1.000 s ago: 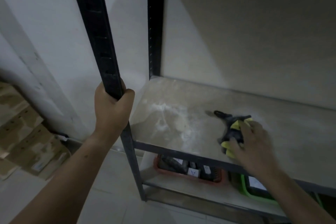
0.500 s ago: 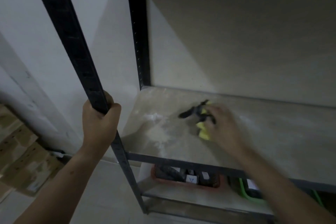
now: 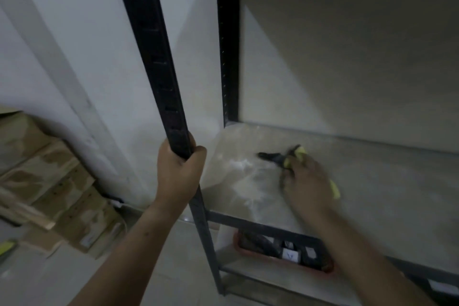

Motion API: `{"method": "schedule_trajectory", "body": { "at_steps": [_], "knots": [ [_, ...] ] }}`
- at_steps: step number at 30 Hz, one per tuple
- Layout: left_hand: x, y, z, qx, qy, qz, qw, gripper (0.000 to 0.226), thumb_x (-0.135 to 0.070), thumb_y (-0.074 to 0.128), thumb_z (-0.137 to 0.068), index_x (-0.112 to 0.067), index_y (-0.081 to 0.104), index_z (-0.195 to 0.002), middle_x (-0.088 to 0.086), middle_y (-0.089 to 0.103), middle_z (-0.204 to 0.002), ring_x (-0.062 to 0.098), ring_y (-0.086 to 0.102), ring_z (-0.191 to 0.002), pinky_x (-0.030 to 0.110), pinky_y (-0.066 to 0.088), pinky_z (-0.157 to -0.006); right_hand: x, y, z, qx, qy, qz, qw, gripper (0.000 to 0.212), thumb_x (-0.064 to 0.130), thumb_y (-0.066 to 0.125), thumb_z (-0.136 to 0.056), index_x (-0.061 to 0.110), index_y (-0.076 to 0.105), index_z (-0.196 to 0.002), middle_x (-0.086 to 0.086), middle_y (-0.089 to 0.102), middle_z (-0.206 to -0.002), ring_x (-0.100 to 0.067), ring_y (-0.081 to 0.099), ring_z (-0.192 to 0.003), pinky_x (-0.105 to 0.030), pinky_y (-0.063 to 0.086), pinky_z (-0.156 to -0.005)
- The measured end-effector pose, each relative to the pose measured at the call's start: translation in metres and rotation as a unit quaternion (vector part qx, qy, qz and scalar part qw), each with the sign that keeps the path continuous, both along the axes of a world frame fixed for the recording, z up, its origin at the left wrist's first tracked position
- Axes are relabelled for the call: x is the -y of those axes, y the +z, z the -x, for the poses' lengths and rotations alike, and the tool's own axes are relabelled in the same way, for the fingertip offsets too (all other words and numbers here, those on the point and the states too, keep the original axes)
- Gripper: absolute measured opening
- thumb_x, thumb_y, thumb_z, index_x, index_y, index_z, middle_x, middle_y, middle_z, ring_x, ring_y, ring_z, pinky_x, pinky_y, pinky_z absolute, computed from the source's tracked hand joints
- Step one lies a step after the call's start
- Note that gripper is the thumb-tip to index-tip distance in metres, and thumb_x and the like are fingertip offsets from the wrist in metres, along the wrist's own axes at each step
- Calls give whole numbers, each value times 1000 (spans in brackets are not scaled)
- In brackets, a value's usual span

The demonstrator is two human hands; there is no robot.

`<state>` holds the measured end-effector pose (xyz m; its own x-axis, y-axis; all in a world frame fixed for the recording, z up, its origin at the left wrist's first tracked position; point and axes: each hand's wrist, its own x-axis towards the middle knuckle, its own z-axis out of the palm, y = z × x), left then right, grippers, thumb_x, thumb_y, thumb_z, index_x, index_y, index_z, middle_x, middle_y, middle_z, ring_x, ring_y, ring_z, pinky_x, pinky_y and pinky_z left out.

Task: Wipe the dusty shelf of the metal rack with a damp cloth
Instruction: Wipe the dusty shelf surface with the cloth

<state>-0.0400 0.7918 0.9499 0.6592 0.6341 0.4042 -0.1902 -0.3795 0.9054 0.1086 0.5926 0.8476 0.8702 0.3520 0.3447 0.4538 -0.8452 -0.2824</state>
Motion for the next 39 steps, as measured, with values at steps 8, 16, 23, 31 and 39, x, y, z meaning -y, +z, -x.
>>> {"method": "schedule_trajectory", "body": {
  "at_steps": [8, 16, 23, 31, 39],
  "knots": [
    [-2, 1, 0, 0, -16, 0, 1000, 22, -7, 52, -72, -21, 37, -65, 1, 33, -60, 8, 34, -50, 23, 31, -49, -16, 38, -50, 19, 115, -57, 992, 38, 36, 43, -90, 19, 68, -112, -14, 69, -104, -34, 65, -93, -38, 51, -82],
    [-5, -5, -4, 16, -9, 4, 1000, 24, -6, 52, -72, -20, 34, -65, 0, 30, -60, 11, 30, -50, 25, 29, -48, 75, 4, -117, 13, -71, 101, 992, 42, 19, 36, -79, -17, 58, -85, -36, 60, -83, -48, 60, -68, -54, 52, -62],
    [-7, -6, -5, 13, -4, 1, 1000, 31, -6, 53, -72, -32, 38, -62, -8, 34, -58, 8, 34, -50, 20, 31, -48, -45, 11, -65, -50, 249, 6, 967, 48, 26, 42, -81, 9, 63, -121, -14, 65, -120, -31, 60, -107, -38, 44, -96],
    [-8, -9, -4, 13, -11, -3, 1000, 27, -7, 54, -73, -24, 35, -64, -7, 35, -58, 9, 35, -50, 21, 32, -48, -64, 35, -132, -83, 125, 25, 988, 35, 19, 44, -80, 12, 68, -105, -18, 66, -105, -37, 61, -98, -35, 45, -82],
    [-10, -11, -5, 28, -17, -23, 999, 21, -24, 55, -71, -21, 35, -67, -10, 35, -59, 6, 34, -53, 20, 31, -51, -155, 34, -48, -170, 336, -30, 926, 35, 5, 55, -86, 17, 69, -115, -5, 67, -118, -21, 59, -109, -26, 40, -95]
  ]
}}
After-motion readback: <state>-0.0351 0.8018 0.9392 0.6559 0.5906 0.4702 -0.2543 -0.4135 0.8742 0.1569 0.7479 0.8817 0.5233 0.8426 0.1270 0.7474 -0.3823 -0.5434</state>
